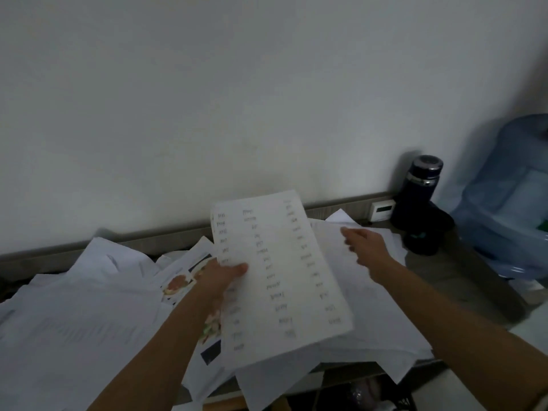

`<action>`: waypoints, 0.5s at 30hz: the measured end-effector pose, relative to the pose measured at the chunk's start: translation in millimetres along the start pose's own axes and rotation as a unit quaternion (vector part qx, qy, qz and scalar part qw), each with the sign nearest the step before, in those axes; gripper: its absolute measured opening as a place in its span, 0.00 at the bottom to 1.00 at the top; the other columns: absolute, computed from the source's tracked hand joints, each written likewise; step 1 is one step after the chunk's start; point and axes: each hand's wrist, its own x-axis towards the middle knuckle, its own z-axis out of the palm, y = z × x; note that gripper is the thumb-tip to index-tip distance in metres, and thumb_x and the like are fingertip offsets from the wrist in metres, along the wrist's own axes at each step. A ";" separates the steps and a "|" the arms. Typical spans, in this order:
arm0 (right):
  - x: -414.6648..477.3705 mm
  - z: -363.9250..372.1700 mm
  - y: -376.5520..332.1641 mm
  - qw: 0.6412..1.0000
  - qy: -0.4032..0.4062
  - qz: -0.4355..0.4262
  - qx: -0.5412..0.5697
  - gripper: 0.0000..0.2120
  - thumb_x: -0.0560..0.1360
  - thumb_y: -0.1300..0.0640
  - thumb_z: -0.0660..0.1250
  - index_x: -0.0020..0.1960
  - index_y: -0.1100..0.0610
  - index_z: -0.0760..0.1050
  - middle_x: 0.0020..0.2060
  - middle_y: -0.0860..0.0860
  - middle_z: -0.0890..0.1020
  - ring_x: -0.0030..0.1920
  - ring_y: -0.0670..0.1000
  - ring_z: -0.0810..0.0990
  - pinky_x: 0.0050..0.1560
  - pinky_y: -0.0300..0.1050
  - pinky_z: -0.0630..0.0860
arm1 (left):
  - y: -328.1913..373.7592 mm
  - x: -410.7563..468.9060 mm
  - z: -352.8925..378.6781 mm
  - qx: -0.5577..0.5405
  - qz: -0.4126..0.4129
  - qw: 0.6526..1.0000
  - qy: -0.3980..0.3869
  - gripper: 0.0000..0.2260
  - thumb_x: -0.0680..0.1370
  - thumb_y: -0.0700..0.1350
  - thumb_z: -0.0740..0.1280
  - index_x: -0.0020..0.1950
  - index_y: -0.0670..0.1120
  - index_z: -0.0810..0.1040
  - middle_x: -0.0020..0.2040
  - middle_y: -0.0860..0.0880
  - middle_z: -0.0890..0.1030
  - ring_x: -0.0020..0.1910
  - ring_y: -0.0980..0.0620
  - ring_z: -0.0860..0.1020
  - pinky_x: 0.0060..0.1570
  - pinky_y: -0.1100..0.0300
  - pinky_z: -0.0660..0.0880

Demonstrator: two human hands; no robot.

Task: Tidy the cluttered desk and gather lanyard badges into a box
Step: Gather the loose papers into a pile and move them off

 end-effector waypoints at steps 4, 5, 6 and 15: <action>20.1 -68.1 43.0 0.984 0.125 0.115 -0.055 0.31 0.75 0.54 0.71 0.73 0.62 0.64 0.70 0.60 0.68 0.66 0.62 0.71 0.61 0.54 0.70 | -48.6 6.1 14.4 0.046 -0.076 0.995 0.040 0.18 0.74 0.39 0.72 0.63 0.38 0.73 0.54 0.41 0.79 0.48 0.41 0.78 0.47 0.49 0.76; 19.9 -76.3 48.6 0.981 0.125 0.145 -0.038 0.33 0.74 0.55 0.71 0.74 0.62 0.62 0.70 0.60 0.68 0.65 0.62 0.71 0.60 0.55 0.71 | -58.2 6.0 15.9 0.053 -0.087 0.994 0.042 0.20 0.74 0.38 0.72 0.64 0.36 0.73 0.56 0.40 0.79 0.50 0.39 0.78 0.47 0.49 0.76; 19.7 -80.6 51.8 0.978 0.126 0.165 -0.014 0.34 0.74 0.55 0.72 0.74 0.62 0.62 0.67 0.59 0.70 0.61 0.61 0.72 0.55 0.55 0.72 | -65.6 5.4 16.2 0.053 -0.093 0.993 0.045 0.20 0.74 0.38 0.72 0.64 0.35 0.73 0.58 0.38 0.79 0.53 0.37 0.78 0.49 0.48 0.77; 12.0 -60.3 56.6 0.984 -0.011 0.180 0.003 0.23 0.70 0.57 0.76 0.60 0.63 0.70 0.50 0.56 0.79 0.44 0.54 0.79 0.34 0.43 0.78 | -72.2 5.4 15.1 0.016 -0.101 0.993 0.052 0.18 0.73 0.37 0.73 0.62 0.37 0.76 0.58 0.38 0.80 0.56 0.36 0.78 0.59 0.38 0.74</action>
